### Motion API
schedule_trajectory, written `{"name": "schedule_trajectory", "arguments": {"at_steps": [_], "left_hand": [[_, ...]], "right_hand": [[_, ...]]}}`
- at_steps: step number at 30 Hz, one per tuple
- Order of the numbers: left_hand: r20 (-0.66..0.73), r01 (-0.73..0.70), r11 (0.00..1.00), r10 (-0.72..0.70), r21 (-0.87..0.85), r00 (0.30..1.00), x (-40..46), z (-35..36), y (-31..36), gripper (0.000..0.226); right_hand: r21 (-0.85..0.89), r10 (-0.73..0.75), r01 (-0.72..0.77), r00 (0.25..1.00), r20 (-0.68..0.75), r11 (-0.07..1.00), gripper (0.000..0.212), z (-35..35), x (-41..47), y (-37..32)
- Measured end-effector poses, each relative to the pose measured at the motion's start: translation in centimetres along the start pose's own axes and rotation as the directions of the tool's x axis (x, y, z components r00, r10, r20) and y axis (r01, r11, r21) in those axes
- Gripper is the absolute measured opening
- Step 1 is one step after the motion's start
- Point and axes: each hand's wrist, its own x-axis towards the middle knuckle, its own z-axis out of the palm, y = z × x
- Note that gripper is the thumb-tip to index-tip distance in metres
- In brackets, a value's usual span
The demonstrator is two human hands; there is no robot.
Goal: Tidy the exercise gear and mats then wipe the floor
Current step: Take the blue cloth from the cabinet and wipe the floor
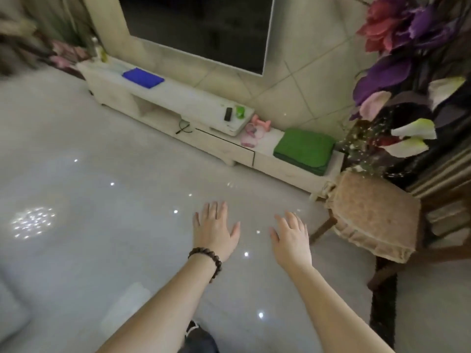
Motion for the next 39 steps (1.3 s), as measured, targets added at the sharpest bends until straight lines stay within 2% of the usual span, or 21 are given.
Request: {"name": "schedule_trajectory", "arguments": {"at_steps": [8, 16, 20, 24, 33, 39], "left_hand": [[-0.042, 0.318, 0.944, -0.323, -0.092, 0.946, 4.5, -4.7, -18.7, 0.066], [-0.034, 0.523, 0.840, -0.532, -0.147, 0.846, 8.8, -6.8, -29.5, 0.067], [-0.023, 0.576, 0.804, -0.585, -0.146, 0.811, 13.5, -7.2, -33.7, 0.067], [-0.034, 0.607, 0.779, -0.618, -0.154, 0.785, 21.7, -8.0, -38.2, 0.067], [-0.044, 0.624, 0.776, -0.629, -0.090, 0.776, 44.8, -14.6, -47.5, 0.068], [-0.047, 0.634, 0.770, -0.638, -0.074, 0.769, 55.5, -18.5, -53.2, 0.067]], "right_hand": [[0.009, -0.267, 0.268, 0.953, 0.141, 0.963, 0.045, 8.7, 9.5, -18.6], [0.011, -0.418, 0.428, 0.877, 0.238, 0.904, 0.044, 14.9, 16.7, -29.9], [0.019, -0.449, 0.463, 0.846, 0.287, 0.886, 0.045, 18.0, 22.3, -33.8], [0.032, -0.469, 0.481, 0.835, 0.288, 0.876, 0.043, 21.4, 30.5, -38.1], [0.016, -0.516, 0.537, 0.803, 0.297, 0.844, 0.043, 24.4, 54.2, -50.7], [0.066, -0.530, 0.538, 0.790, 0.308, 0.840, 0.044, 25.9, 64.7, -59.0]]}}
